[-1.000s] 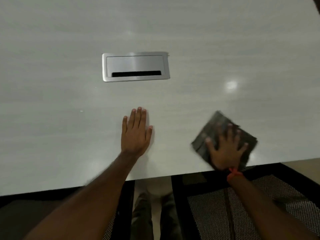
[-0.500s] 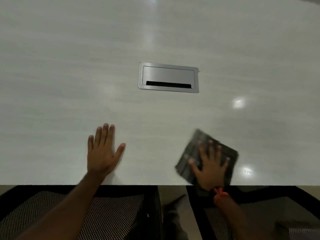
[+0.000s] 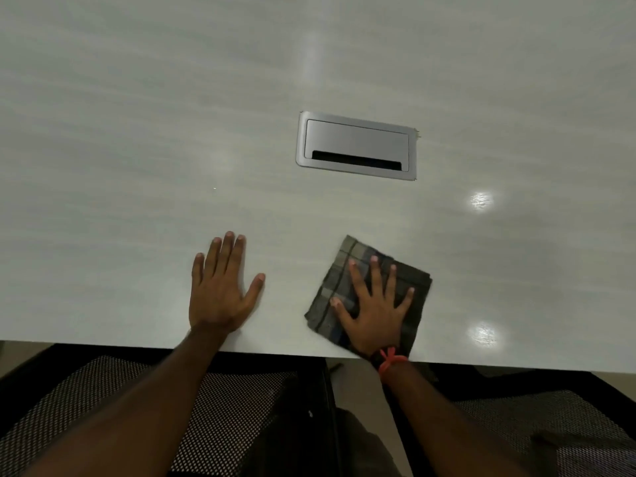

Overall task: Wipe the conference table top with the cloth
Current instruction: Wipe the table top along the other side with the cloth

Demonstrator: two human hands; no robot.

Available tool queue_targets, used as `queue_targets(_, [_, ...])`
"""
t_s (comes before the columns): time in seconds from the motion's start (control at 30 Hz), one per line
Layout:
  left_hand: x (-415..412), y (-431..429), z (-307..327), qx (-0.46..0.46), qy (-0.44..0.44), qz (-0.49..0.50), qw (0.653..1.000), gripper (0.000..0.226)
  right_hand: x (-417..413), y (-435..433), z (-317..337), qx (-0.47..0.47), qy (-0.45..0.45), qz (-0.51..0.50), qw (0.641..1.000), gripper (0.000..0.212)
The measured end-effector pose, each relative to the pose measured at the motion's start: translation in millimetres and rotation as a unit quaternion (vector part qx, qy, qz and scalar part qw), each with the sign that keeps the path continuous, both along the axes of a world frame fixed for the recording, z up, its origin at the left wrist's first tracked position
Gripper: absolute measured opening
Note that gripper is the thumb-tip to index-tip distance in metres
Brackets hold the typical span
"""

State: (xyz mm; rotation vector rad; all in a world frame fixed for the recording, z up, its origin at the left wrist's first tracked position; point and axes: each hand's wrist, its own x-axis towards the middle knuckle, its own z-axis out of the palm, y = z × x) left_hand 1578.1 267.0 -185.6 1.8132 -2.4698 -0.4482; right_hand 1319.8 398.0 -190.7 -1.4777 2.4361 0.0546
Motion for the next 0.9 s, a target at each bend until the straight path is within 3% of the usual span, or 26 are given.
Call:
queue_targets(0.1, [0, 0, 0, 0.000, -0.003, 0.001, 1.000, 0.079, -42, -4, 0, 0.002, -0.007, -0.085, 0.996, 0.082])
queue_targets(0.17, [0, 0, -1, -0.001, -0.006, 0.003, 1.000, 0.079, -33, -17, -4, -0.014, 0.009, -0.166, 0.986, 0.082])
queue_targets(0.23, [0, -2, -1, 0.001, -0.006, 0.003, 1.000, 0.079, -3, -29, 0, -0.028, 0.017, -0.185, 0.982, 0.080])
queue_targets(0.3, [0, -2, -1, 0.005, -0.002, 0.002, 1.000, 0.079, 21, -18, -1, -0.009, 0.006, -0.046, 0.999, 0.080])
queue_targets(0.37, [-1, -1, 0, 0.005, 0.004, 0.003, 1.000, 0.079, 8, 1, 1, -0.003, -0.015, 0.136, 0.991, 0.080])
queue_targets(0.43, [-1, -1, 0, -0.001, 0.010, 0.004, 1.000, 0.079, -31, 5, 3, -0.023, -0.029, 0.196, 0.980, 0.081])
queue_targets(0.5, [-1, -2, 0, -0.007, 0.009, 0.005, 1.000, 0.079, -71, 1, 0, -0.008, -0.010, 0.126, 0.992, 0.081])
queue_targets(0.57, [-1, -1, 0, -0.011, 0.003, 0.007, 1.000, 0.079, -101, -12, -2, 0.003, -0.004, -0.016, 1.000, 0.081])
queue_targets(0.67, [0, -3, -2, -0.009, 0.002, 0.007, 1.000, 0.077, -79, -44, 0, -0.019, -0.002, -0.193, 0.981, 0.082])
queue_targets(0.7, [1, -3, -2, -0.007, 0.003, 0.008, 1.000, 0.076, -55, -54, 1, -0.020, -0.003, -0.211, 0.977, 0.081])
queue_targets(0.73, [1, -3, -3, -0.005, 0.005, 0.009, 1.000, 0.073, -27, -58, 2, -0.027, 0.000, -0.186, 0.982, 0.080])
queue_targets(0.8, [1, -2, -3, -0.002, 0.017, 0.011, 1.000, 0.068, 27, -48, 0, -0.031, -0.001, 0.002, 1.000, 0.079])
queue_targets(0.87, [1, -3, -2, 0.001, 0.030, 0.012, 0.999, 0.066, 43, -31, -1, -0.027, -0.027, 0.176, 0.984, 0.078])
queue_targets(0.9, [1, -3, -3, 0.001, 0.032, 0.012, 0.999, 0.065, 32, -30, 1, -0.031, -0.043, 0.207, 0.977, 0.078])
